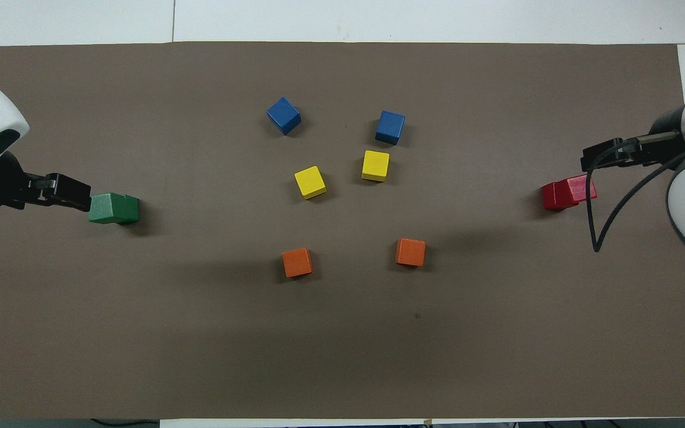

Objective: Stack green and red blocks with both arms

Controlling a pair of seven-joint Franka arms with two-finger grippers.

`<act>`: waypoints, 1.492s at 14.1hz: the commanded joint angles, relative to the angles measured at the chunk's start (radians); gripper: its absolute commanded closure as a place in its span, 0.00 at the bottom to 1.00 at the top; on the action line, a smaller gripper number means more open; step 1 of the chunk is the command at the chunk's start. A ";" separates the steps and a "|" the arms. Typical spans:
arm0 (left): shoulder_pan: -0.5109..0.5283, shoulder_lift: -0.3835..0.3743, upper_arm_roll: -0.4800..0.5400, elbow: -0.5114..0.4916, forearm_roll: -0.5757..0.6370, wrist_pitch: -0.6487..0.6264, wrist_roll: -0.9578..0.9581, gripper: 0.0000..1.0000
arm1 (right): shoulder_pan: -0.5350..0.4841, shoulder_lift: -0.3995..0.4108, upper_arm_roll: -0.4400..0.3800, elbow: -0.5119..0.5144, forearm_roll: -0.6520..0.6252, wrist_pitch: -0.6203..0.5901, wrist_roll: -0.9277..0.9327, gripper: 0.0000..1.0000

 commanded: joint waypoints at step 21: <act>-0.004 -0.019 0.038 0.013 -0.008 -0.021 -0.010 0.00 | -0.016 -0.091 0.029 0.052 -0.059 -0.183 0.013 0.00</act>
